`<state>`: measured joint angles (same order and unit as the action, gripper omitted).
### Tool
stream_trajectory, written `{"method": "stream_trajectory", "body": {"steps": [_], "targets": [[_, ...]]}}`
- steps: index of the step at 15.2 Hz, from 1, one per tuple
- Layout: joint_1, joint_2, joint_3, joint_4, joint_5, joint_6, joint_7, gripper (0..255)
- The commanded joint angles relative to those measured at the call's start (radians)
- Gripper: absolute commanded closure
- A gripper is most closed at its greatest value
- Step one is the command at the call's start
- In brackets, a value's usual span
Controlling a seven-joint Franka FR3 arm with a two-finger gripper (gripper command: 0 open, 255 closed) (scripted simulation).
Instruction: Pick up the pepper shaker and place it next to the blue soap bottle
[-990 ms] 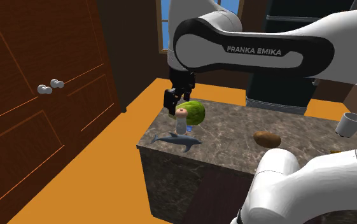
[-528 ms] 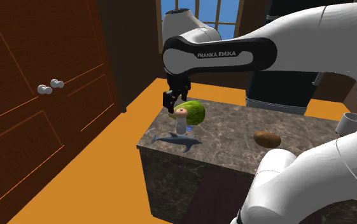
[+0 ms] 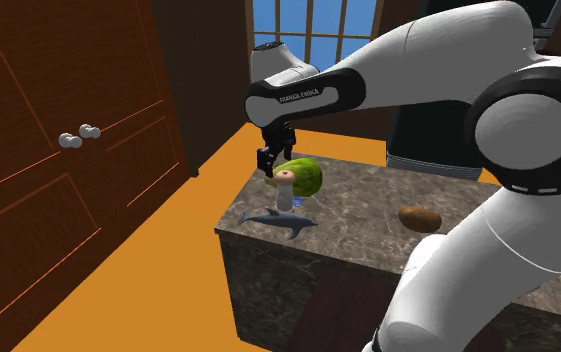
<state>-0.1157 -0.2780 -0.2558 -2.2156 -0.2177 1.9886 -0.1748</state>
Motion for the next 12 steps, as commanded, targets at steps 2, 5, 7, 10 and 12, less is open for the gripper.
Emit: {"method": "stream_trajectory", "body": {"steps": [2,5,7,10,12], "targets": [[-0.013,0.114,-0.033,0.057,0.003,0.044,-0.035,0],[-0.028,0.224,-0.059,0.121,0.015,0.078,-0.069,0],[-0.039,0.292,-0.073,0.164,0.026,0.095,-0.091,0],[-0.044,0.308,-0.075,0.141,0.028,0.134,-0.093,0],[-0.047,0.320,-0.078,0.127,0.030,0.160,-0.095,0]]}}
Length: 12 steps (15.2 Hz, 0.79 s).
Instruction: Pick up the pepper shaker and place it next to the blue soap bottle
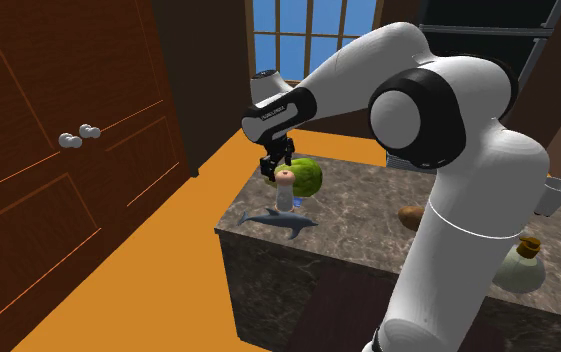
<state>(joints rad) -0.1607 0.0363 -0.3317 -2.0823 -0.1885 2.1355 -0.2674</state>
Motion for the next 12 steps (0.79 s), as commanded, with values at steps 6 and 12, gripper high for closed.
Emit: {"method": "stream_trajectory", "body": {"steps": [6,12], "targets": [[-0.006,0.023,-0.004,-0.023,0.003,0.046,-0.004,0],[-0.006,0.023,-0.004,-0.023,0.004,0.046,-0.004,255]]}}
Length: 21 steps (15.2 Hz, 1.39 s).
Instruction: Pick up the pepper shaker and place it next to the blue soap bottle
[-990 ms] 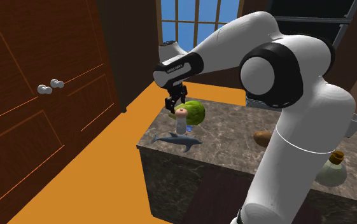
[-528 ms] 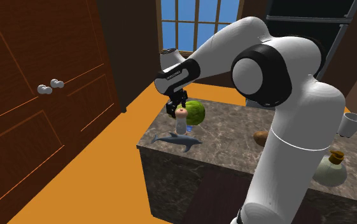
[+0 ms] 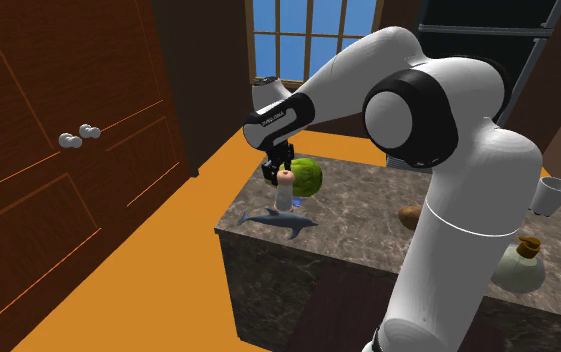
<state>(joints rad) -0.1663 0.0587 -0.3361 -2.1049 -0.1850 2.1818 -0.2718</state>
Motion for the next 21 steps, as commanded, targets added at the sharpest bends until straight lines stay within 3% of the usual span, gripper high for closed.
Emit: {"method": "stream_trajectory", "body": {"steps": [1,8,21], "targets": [[0.000,0.000,0.000,0.000,0.000,0.000,0.000,255],[0.000,0.000,0.000,0.000,0.000,0.000,0.000,255],[0.006,-0.065,0.005,0.106,-0.006,-0.168,-0.014,255]]}}
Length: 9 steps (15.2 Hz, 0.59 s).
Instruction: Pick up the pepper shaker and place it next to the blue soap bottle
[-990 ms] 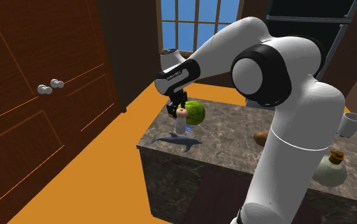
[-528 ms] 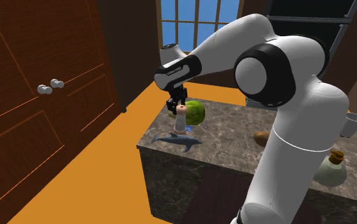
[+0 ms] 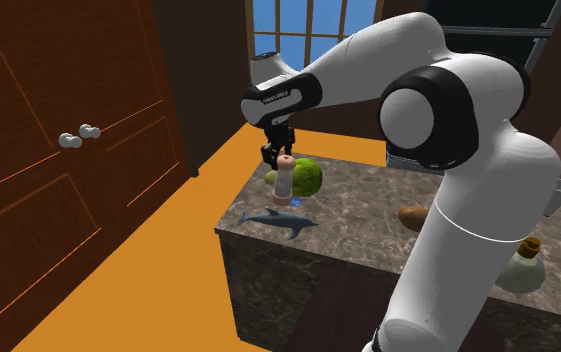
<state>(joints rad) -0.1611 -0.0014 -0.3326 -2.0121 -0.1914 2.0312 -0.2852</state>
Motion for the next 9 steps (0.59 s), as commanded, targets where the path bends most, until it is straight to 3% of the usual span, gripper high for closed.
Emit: {"method": "stream_trajectory", "body": {"steps": [1,9], "targets": [[0.002,-0.008,0.002,0.023,0.000,-0.031,-0.002,255],[0.005,-0.028,0.005,0.108,0.001,-0.135,-0.015,255]]}}
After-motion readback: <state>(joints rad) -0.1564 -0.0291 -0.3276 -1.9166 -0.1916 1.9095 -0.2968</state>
